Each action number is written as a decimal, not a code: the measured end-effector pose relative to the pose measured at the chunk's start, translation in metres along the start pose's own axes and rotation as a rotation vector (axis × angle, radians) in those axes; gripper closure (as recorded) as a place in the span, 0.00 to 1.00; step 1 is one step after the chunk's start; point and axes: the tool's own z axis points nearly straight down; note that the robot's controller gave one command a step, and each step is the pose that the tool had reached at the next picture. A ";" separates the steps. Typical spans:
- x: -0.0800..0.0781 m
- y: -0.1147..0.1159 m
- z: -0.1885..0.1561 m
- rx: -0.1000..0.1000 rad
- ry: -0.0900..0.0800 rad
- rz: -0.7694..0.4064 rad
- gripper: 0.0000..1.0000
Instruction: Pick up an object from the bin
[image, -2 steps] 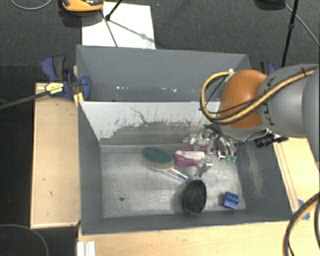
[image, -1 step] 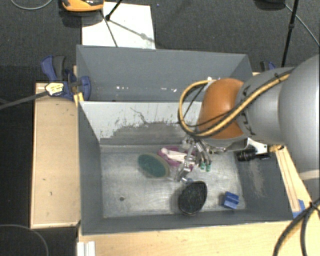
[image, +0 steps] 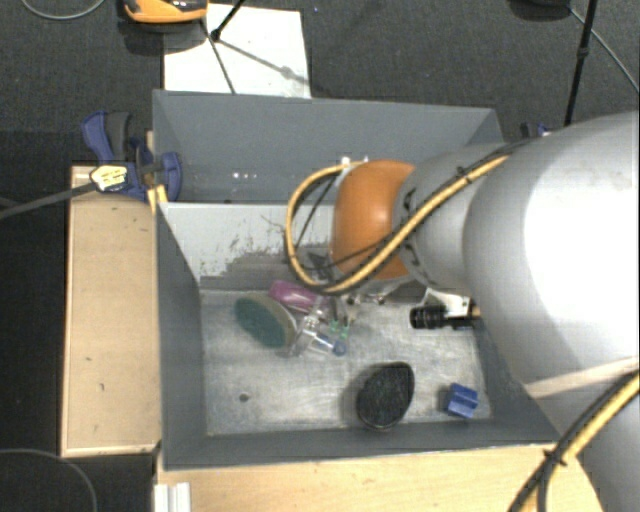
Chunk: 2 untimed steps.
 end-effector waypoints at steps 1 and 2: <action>0.006 0.031 0.001 0.010 0.007 0.215 0.00; 0.003 0.030 -0.001 0.008 0.001 0.212 1.00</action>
Offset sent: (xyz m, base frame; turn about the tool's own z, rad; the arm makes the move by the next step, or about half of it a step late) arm 0.0016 0.0324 -0.0085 0.2146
